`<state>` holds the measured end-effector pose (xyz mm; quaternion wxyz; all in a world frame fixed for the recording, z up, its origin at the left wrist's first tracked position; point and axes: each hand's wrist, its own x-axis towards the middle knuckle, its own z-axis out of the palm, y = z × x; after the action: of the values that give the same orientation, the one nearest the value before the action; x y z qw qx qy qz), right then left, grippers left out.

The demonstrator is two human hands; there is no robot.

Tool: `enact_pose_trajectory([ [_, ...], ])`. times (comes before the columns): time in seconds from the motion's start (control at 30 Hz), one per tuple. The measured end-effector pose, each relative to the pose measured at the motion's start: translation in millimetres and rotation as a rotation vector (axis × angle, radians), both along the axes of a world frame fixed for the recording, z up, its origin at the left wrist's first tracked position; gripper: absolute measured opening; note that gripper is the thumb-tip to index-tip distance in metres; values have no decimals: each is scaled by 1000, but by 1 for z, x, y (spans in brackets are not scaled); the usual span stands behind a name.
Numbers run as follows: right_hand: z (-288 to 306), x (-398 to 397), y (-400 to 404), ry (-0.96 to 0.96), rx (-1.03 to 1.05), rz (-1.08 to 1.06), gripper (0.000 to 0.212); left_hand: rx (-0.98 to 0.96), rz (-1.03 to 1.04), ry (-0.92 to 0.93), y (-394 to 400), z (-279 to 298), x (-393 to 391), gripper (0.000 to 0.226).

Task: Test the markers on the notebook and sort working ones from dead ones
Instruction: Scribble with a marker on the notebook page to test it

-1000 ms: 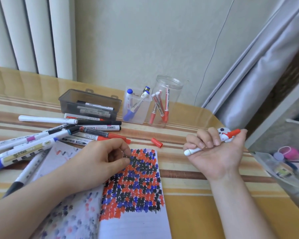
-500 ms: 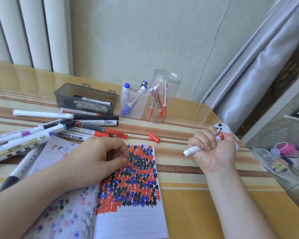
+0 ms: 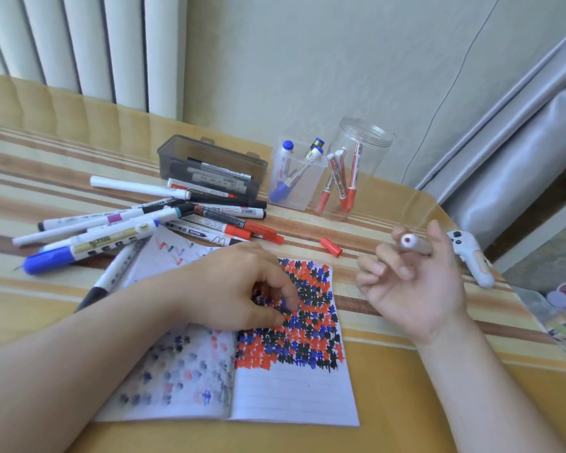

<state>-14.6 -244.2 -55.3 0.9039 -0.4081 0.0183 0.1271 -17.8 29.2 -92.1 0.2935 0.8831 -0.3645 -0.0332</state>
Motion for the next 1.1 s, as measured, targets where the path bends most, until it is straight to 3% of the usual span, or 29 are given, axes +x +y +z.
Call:
enact_pose_trajectory([
  [0.07, 10, -14, 9, -71, -155, 130, 61, 13, -24, 22, 1, 1, 1, 27],
  [0.17, 16, -39, 21, -280, -378, 323, 35, 28, -52, 45, 2, 1, 2, 34],
  [0.3, 1, -70, 43, -487, -836, 285, 27, 75, -69, 68, 2, 0, 1, 42],
  [0.4, -13, -81, 56, -507, -991, 226, 23, 116, -67, 19, 0, -1, 1, 47],
  [0.53, -33, -88, 65, -386, -1095, 42, 24, 122, -54, -7, -1, -2, 3, 48],
  [0.67, -35, -90, 68, -421, -1125, -31, 27, 114, -49, 0, -2, -3, 3, 47],
  [0.83, -37, -87, 65, -493, -1121, 26, 27, 114, -47, -9, -2, -2, 3, 47],
  [1.1, -27, -80, 53, -408, -947, 234, 28, 123, -49, 6, -2, 0, 3, 47],
])
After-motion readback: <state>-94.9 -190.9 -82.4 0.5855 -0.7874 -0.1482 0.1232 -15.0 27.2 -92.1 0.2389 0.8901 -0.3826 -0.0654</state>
